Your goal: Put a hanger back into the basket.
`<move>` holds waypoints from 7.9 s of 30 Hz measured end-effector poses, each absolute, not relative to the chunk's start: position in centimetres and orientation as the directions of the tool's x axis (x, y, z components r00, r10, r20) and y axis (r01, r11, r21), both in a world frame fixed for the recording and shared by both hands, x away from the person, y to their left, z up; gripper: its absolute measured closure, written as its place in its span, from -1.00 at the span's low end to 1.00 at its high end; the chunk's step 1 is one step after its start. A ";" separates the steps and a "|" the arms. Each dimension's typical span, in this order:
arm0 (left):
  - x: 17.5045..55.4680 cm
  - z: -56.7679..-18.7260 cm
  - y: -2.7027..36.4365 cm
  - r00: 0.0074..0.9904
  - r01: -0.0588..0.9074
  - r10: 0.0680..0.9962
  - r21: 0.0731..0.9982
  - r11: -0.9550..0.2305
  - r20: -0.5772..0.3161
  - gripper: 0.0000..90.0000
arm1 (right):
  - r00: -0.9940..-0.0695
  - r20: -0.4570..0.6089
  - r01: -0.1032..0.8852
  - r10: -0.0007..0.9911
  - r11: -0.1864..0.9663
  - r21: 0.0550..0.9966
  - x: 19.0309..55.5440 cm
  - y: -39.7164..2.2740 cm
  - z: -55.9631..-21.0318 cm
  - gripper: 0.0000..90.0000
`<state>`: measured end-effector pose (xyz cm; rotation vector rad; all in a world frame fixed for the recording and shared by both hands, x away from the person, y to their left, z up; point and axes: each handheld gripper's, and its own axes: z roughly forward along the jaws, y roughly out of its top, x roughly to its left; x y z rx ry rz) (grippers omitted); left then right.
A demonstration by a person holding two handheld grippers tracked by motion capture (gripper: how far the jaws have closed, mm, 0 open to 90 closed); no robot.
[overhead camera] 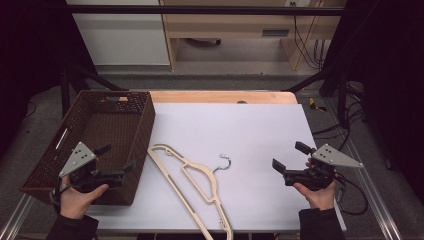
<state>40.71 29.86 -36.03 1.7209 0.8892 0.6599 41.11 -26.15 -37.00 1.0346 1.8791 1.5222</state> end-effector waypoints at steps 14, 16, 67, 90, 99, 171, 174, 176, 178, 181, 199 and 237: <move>40.4 -35.8 30.1 0.570 0.237 0.822 0.955 -0.178 0.011 -0.94 | -0.589 0.047 0.256 0.806 0.131 0.958 40.8 -24.5 -36.0 -0.92; 40.3 -35.8 30.1 0.572 0.236 0.820 0.954 -0.182 0.015 -0.94 | -0.600 0.048 0.265 0.798 0.143 0.954 40.7 -23.7 -35.8 -0.91; 40.3 -35.9 29.9 0.575 0.243 0.818 0.950 -0.196 0.022 -0.94 | -0.759 0.134 0.561 0.637 0.535 0.632 39.8 -9.7 -45.6 0.10; 40.2 -35.8 29.8 0.579 0.240 0.815 0.950 -0.199 0.024 -0.93 | -0.715 0.258 0.668 0.649 0.529 0.523 40.3 -9.5 -46.1 0.54; 40.3 -35.9 29.8 0.579 0.243 0.815 0.949 -0.201 0.025 -0.93 | -0.717 0.265 0.670 0.645 0.531 0.518 40.4 -9.6 -45.9 0.55; 40.4 -36.3 29.3 0.584 0.251 0.811 0.944 -0.213 0.028 -0.91 | -0.673 0.264 0.705 0.691 0.490 0.513 40.6 -10.1 -45.3 0.53; 40.4 -36.2 29.3 0.585 0.248 0.810 0.946 -0.210 0.027 -0.91 | -0.689 0.229 0.674 0.687 0.492 0.551 40.9 -10.2 -45.2 0.27; 40.4 -36.2 29.3 0.585 0.247 0.811 0.946 -0.209 0.026 -0.91 | -0.702 0.207 0.645 0.681 0.485 0.591 41.2 -10.3 -44.9 0.16; 40.4 -36.2 29.3 0.584 0.247 0.811 0.946 -0.210 0.028 -0.91 | -0.704 0.198 0.627 0.682 0.467 0.623 41.7 -10.4 -44.5 0.09; 40.3 -36.1 29.4 0.583 0.243 0.811 0.947 -0.212 0.032 -0.91 | -0.697 0.194 0.615 0.690 0.437 0.656 42.5 -10.6 -44.0 0.05; 40.3 -36.3 29.0 0.592 0.247 0.805 0.943 -0.223 0.036 -0.91 | -0.746 0.160 0.602 0.647 0.552 0.577 38.9 -10.7 -45.7 0.47; 40.4 -36.5 28.5 0.598 0.253 0.801 0.941 -0.226 0.031 -0.91 | -0.638 0.272 0.703 0.720 0.401 0.588 40.3 -12.8 -43.3 0.81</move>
